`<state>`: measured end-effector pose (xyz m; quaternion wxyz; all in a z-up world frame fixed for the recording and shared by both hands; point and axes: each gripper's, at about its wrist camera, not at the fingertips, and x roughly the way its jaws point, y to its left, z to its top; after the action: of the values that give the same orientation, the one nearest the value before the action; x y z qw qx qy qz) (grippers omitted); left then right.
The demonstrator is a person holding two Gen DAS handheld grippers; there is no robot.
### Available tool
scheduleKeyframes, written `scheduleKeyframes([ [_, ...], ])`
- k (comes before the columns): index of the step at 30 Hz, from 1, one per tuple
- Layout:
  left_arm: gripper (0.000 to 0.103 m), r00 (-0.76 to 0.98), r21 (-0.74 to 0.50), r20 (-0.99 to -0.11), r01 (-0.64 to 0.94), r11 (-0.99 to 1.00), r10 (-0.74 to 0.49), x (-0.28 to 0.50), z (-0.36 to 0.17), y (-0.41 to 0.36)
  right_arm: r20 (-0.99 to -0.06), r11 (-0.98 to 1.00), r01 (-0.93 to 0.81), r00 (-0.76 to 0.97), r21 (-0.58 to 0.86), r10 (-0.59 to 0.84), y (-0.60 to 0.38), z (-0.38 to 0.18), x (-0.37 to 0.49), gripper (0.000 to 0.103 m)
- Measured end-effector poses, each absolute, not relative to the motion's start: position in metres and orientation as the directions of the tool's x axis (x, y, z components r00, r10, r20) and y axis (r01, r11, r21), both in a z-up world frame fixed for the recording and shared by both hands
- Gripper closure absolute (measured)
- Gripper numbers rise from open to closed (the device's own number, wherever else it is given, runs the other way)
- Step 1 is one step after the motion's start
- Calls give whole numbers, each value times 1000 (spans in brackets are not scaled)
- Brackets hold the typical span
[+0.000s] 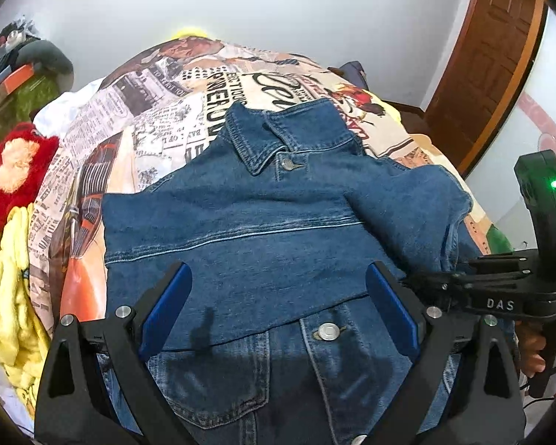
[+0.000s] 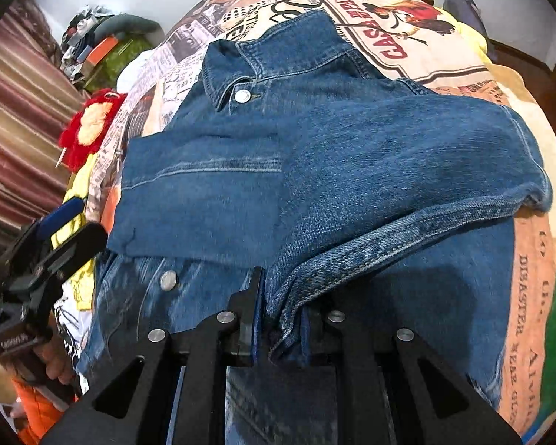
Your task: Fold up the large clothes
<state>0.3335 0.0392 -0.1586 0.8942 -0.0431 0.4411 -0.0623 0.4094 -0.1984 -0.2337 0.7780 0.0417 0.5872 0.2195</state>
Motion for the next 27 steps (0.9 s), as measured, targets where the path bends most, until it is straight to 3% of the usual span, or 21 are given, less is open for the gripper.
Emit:
scheduleKeyframes([
  [8, 8, 621, -94, -764, 159, 983, -174, 331, -141, 5, -868, 885, -283, 235, 370, 438, -229, -214, 392, 91],
  [13, 8, 605, -89, -770, 218, 972, -206, 334, -139, -23, -870, 896, -316, 284, 312, 403, -239, -220, 383, 90],
  [19, 8, 569, -74, -795, 255, 964, -211, 333, -149, -45, -866, 902, -326, 318, 283, 386, -250, -237, 382, 81],
  [23, 8, 566, -36, -804, 261, 965, -183, 329, -152, -48, -867, 918, -338, 371, 209, 334, -255, -237, 378, 45],
  [27, 8, 561, -35, -810, 246, 969, -172, 328, -153, -44, -858, 919, -332, 385, 214, 339, -267, -236, 377, 42],
])
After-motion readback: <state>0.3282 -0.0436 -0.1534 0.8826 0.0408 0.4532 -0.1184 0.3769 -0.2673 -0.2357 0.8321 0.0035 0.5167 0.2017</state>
